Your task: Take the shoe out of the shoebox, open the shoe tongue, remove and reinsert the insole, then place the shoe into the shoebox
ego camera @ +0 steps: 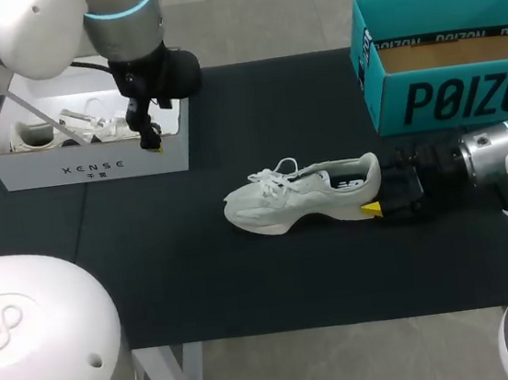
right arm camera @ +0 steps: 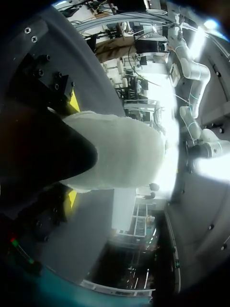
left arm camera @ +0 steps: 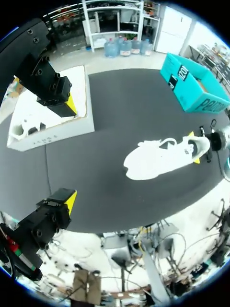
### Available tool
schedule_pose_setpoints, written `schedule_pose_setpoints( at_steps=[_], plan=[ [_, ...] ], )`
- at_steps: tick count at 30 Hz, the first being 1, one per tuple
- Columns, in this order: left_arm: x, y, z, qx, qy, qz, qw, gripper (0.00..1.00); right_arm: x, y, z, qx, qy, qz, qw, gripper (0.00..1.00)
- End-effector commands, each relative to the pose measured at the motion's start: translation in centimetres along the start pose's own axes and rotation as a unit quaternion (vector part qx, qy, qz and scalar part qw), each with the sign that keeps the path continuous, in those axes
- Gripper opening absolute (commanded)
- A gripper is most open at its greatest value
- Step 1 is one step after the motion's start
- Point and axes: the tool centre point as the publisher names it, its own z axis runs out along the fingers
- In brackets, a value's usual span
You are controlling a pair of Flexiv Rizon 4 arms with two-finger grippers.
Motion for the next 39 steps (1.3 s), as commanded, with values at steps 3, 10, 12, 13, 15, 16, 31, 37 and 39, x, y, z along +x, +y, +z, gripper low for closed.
schedule_pose_setpoints(
  at_steps=[3, 10, 12, 13, 15, 16, 31, 37, 39],
  plan=[
    [2.9, -0.5, 1.4, -0.035, -0.119, -0.53, 0.839, 1.0, 0.0, -0.5, 0.3, 0.001, -0.001, 0.0, 1.0, 0.0],
    [5.2, -4.1, 1.4, 0.068, -0.066, -0.653, 0.752, 1.0, 0.0, -0.5, 0.3, 0.001, -0.001, 0.0, 1.0, 0.0],
    [5.2, -4.1, 1.4, 0.068, -0.066, -0.653, 0.752, 1.0, 0.0, -0.5, 0.3, 0.001, -0.001, 0.0, 1.0, 0.0],
    [5.2, -4.1, 1.4, 0.068, -0.066, -0.653, 0.752, 1.0, 0.0, -0.5, 0.3, 0.001, -0.001, 0.0, 1.0, 0.0],
    [5.2, -4.1, 1.4, 0.068, -0.066, -0.653, 0.752, 1.0, 0.0, -0.5, 0.3, 0.001, -0.001, 0.0, 1.0, 0.0],
    [5.2, -4.1, 1.4, 0.068, -0.066, -0.653, 0.752, 1.0, 0.0, -0.5, 0.3, 0.001, -0.001, 0.0, 1.0, 0.0],
    [4.6, -4.4, 1.7, 0.051, -0.091, -0.723, 0.683, 1.0, 0.0, -0.5, 0.3, 0.001, -0.001, 0.0, 1.0, 0.0],
    [5.4, -7.2, 1.7, 0.036, -0.096, -0.826, 0.554, 1.0, 0.0, -0.5, 0.3, 0.001, -0.001, 0.0, 1.0, 0.0],
    [5.7, -8.8, 1.9, 0.029, -0.096, -0.84, 0.533, 1.0, 0.0, -0.5, 0.3, 0.001, -0.001, 0.0, 1.0, 0.0]
  ],
)
